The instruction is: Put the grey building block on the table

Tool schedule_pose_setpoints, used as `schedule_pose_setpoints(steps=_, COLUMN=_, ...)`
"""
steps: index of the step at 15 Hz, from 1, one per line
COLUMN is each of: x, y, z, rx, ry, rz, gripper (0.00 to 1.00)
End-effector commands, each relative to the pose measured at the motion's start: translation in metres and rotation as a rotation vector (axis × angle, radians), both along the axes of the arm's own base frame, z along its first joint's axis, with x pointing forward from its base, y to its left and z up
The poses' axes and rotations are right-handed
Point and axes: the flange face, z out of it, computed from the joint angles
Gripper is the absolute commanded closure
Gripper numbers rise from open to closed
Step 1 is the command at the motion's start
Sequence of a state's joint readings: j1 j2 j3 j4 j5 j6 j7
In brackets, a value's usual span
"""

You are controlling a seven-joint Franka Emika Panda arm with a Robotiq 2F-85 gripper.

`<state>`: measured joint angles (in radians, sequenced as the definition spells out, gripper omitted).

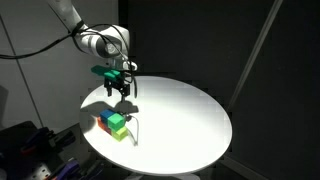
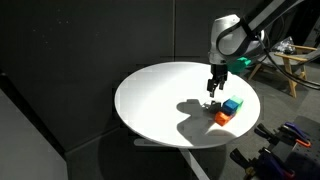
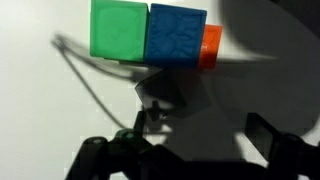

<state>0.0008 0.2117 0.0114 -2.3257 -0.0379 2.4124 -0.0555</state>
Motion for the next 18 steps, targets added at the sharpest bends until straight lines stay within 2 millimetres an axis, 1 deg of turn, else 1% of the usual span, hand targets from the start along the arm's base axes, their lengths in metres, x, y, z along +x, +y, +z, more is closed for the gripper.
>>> schedule_pose_setpoints(steps=1, x=-0.021, y=0.002, z=0.020, rx=-0.022, ry=0.012, rz=-0.018, gripper=0.00)
schedule_pose_setpoints(steps=10, x=-0.058, y=0.005, z=0.053, rx=-0.038, ry=-0.019, rz=-0.027, gripper=0.00)
schedule_pose_setpoints(steps=18, x=-0.076, y=0.007, z=0.095, rx=-0.015, ry=-0.112, rz=-0.013, gripper=0.00)
